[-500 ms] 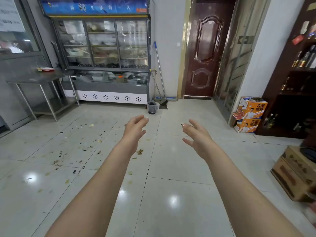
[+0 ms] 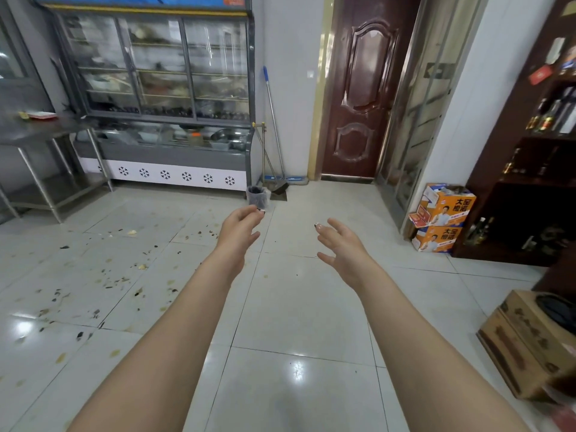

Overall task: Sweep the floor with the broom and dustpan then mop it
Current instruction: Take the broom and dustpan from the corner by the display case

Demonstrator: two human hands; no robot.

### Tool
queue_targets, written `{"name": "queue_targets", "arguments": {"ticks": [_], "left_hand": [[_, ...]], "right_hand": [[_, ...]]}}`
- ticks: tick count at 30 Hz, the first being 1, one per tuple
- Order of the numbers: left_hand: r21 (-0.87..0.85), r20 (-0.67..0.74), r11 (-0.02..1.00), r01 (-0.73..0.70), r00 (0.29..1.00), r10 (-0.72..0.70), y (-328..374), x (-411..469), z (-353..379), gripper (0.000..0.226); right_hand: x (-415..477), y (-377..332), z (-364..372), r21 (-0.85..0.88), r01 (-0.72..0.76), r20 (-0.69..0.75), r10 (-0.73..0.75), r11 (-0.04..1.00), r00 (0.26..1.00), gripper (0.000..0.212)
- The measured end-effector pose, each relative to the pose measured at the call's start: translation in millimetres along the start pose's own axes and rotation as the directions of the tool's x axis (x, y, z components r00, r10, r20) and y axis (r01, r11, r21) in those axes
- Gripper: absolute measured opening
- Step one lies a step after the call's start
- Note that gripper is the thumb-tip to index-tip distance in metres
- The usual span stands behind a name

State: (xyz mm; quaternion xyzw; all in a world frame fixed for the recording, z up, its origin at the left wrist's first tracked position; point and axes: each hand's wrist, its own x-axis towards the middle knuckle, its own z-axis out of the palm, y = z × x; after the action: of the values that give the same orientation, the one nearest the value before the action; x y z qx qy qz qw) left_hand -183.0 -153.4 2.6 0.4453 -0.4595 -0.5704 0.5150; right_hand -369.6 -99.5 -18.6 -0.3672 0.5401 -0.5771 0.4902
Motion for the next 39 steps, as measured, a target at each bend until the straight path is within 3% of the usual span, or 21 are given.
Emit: {"name": "queue_targets", "arguments": {"ticks": [8, 15, 27, 39], "left_hand": [[0.011, 0.003, 1.000, 0.006, 1.000, -0.006, -10, 81, 44, 0.038], [0.052, 0.014, 0.999, 0.015, 1.000, -0.016, -25, 189, 68, 0.032], [0.033, 0.024, 0.999, 0.030, 0.999, -0.031, -10, 409, 102, 0.030], [0.053, 0.029, 0.998, 0.023, 0.999, -0.025, -27, 570, 175, 0.026]], "right_hand": [[86, -8, -24, -0.026, -0.001, -0.011, 0.000, 1.000, 1.000, 0.070], [191, -13, -26, -0.051, 0.048, -0.088, -0.052, 0.998, 0.995, 0.062], [401, -50, -17, -0.030, 0.010, -0.123, -0.013, 1.000, 0.992, 0.064], [582, -70, -60, -0.021, 0.028, -0.126, -0.031, 0.999, 0.992, 0.064]]}}
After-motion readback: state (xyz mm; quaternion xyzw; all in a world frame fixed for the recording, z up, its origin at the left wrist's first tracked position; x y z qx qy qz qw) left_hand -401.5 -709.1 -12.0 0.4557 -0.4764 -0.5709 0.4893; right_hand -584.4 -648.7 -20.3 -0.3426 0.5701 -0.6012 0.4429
